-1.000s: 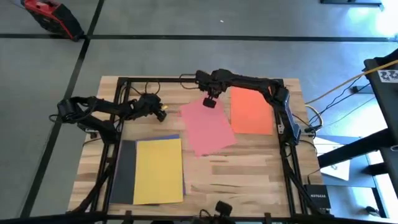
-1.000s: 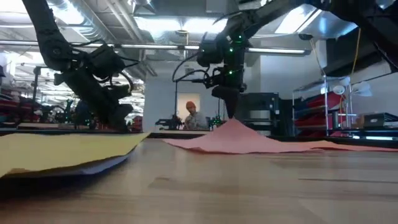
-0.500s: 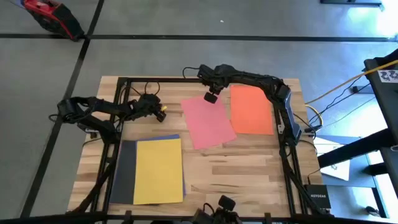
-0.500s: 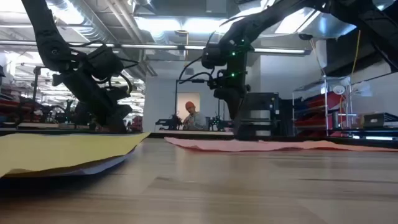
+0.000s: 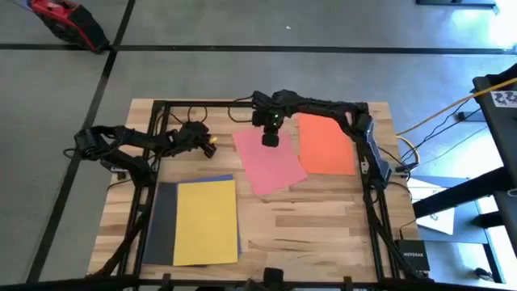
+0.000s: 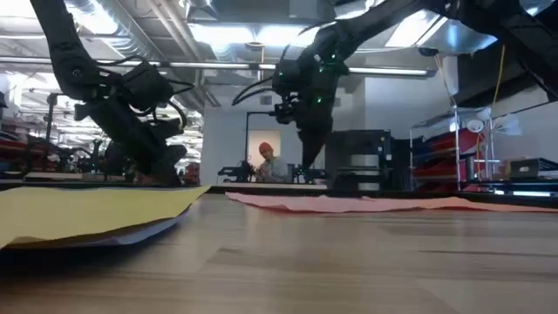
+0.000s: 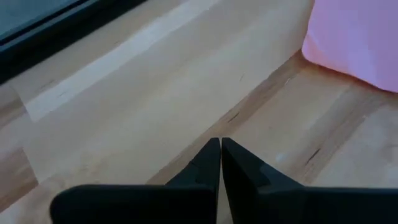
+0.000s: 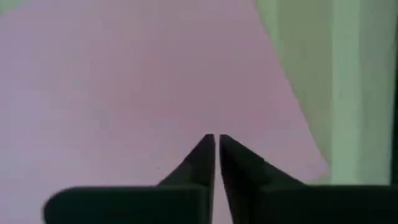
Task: Organize paper
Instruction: Move the pink paper from bottom left to the top middle table
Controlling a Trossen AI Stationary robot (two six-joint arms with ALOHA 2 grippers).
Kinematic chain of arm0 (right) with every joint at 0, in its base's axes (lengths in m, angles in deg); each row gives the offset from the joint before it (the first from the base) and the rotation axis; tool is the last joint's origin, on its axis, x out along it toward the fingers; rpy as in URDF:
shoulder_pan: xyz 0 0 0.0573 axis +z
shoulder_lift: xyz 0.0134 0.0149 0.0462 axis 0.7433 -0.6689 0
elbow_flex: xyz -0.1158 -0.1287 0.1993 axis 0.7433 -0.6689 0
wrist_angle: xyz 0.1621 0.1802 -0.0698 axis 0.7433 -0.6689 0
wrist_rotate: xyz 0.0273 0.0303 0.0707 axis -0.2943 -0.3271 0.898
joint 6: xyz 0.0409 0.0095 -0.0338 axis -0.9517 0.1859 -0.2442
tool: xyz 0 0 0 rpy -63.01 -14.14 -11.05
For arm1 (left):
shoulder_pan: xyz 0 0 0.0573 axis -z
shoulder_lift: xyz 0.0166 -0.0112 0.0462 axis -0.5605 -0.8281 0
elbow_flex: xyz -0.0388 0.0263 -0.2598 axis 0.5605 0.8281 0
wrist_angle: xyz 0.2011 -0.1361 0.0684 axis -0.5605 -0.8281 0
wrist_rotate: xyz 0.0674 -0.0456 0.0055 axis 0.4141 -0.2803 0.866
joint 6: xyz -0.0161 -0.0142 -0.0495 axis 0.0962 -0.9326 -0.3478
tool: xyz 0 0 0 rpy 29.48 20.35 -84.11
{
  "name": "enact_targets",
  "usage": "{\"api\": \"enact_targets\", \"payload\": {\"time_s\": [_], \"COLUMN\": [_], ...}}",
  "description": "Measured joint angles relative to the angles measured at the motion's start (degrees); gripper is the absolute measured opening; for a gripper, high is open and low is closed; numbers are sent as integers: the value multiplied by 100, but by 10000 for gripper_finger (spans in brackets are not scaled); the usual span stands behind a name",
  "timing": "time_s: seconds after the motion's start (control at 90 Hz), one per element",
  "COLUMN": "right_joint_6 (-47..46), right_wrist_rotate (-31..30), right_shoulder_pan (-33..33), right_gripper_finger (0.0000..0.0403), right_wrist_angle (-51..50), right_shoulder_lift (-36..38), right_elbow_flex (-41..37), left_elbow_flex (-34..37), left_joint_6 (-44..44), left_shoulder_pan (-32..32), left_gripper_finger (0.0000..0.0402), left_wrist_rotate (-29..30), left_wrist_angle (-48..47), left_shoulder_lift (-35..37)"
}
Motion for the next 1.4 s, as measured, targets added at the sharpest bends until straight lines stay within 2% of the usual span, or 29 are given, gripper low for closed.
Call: {"api": "enact_targets", "payload": {"time_s": [0.244,0.411,0.7,0.967,1.4], "right_joint_6": [87,84,5,-435,-691], "right_wrist_rotate": [224,589,531,481,649], "right_shoulder_pan": [-19,-112,-165,-362,-467], "right_gripper_finger": [3,0,0,0,0], "right_wrist_angle": [-20,-145,-350,-358,-404], "right_shoulder_lift": [-310,-379,-546,-541,-555], "right_elbow_flex": [-4,-44,-59,-52,-52], "left_elbow_flex": [0,0,0,0,0], "left_joint_6": [3,12,14,18,18], "left_shoulder_pan": [0,0,0,0,2], "left_gripper_finger": [0,0,0,0,0], "left_wrist_rotate": [0,-2,0,0,-2], "left_wrist_angle": [-2,0,0,-2,3], "left_shoulder_lift": [0,0,-2,-2,-2]}}
